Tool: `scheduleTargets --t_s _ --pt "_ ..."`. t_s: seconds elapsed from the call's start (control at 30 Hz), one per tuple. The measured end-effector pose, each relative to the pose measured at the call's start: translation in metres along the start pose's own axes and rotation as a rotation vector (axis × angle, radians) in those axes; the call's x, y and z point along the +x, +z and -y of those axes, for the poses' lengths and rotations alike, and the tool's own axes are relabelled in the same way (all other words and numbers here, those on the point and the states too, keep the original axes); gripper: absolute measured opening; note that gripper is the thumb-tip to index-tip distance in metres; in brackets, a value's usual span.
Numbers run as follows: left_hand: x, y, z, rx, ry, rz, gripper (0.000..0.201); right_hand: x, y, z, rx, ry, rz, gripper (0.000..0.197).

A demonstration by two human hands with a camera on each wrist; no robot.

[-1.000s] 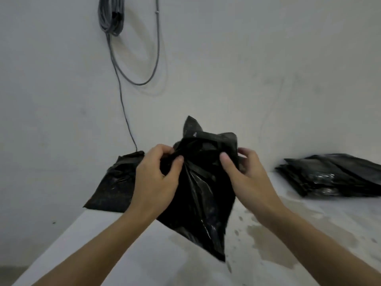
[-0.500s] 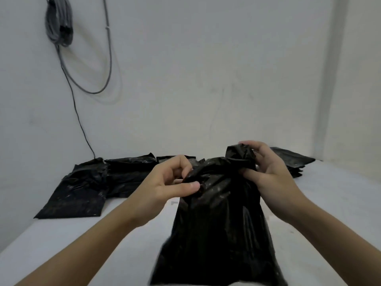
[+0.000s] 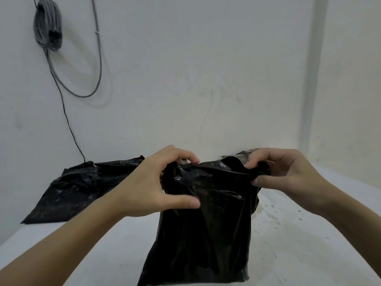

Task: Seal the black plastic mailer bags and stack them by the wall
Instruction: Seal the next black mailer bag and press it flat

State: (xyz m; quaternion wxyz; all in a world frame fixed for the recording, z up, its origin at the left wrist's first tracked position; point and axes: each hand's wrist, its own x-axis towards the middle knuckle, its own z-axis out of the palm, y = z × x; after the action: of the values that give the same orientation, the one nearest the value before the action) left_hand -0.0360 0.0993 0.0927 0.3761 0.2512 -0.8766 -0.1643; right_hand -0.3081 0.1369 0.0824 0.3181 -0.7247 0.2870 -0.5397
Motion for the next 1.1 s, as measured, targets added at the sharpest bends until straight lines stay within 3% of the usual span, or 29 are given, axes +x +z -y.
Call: scheduleTargets --t_s 0.07,0.27,0.37,0.5,0.63,0.7,0.83,1.03,1.1 --pt "0.0 -0.004 -0.003 -0.164 -0.029 0.003 0.033 0.002 -0.004 0.001 0.006 0.013 0.006 0.028" --pt "0.001 -0.009 -0.002 -0.135 0.074 -0.114 0.008 0.007 -0.011 -0.001 0.063 0.129 0.096 0.045" --pt "-0.001 -0.008 -0.009 -0.11 0.215 -0.054 0.004 0.009 -0.006 -0.003 -0.152 0.169 0.09 0.032" --pt "-0.003 -0.004 -0.018 -0.092 0.206 0.169 0.009 0.009 0.004 -0.004 -0.392 0.1 0.127 0.061" --pt "-0.005 -0.006 -0.013 -0.011 0.131 0.203 0.02 0.012 0.006 -0.002 -0.641 0.021 0.189 0.04" --pt "-0.006 -0.01 -0.012 0.173 0.143 0.2 0.022 0.013 0.003 0.001 -0.736 0.012 0.171 0.031" --pt "-0.005 -0.012 -0.009 0.582 0.041 0.285 0.055 0.013 0.002 0.009 -0.804 0.033 0.189 0.026" --pt "0.0 -0.003 -0.013 0.815 0.481 0.349 0.075 0.021 0.008 0.007 -1.064 0.031 0.236 0.043" --pt "0.0 0.0 -0.019 0.895 0.544 0.414 0.078 0.023 0.009 0.007 -1.1 0.052 0.244 0.045"
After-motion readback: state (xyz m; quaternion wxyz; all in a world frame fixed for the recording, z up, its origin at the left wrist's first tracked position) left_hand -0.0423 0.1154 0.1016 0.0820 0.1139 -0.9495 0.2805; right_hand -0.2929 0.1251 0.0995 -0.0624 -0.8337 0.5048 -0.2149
